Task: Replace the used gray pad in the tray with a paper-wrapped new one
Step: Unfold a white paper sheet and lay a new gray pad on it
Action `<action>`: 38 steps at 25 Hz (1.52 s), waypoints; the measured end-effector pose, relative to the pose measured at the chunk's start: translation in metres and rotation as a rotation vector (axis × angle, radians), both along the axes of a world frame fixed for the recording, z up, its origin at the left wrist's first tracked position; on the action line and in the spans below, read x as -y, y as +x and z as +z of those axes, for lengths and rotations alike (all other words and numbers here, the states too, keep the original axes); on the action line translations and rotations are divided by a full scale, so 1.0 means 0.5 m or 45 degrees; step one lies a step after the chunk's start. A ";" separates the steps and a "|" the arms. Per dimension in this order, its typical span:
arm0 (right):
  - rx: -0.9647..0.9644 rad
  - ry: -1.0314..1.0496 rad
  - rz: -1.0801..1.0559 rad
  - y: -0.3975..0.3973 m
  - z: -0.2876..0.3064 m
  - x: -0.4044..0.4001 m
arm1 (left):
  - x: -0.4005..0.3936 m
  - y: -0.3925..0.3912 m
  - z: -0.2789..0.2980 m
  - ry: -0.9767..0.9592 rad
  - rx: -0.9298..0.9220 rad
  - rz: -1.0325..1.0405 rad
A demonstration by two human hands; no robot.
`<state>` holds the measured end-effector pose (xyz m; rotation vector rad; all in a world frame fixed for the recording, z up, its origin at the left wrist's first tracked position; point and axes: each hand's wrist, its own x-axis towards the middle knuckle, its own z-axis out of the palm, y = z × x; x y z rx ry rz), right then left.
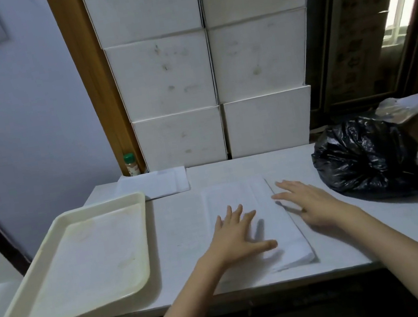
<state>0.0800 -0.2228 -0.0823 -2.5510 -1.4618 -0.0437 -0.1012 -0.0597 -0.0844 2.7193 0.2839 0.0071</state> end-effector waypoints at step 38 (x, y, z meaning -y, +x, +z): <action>-0.507 0.254 0.028 -0.079 -0.045 -0.086 | 0.162 -0.141 0.047 -0.627 0.144 0.640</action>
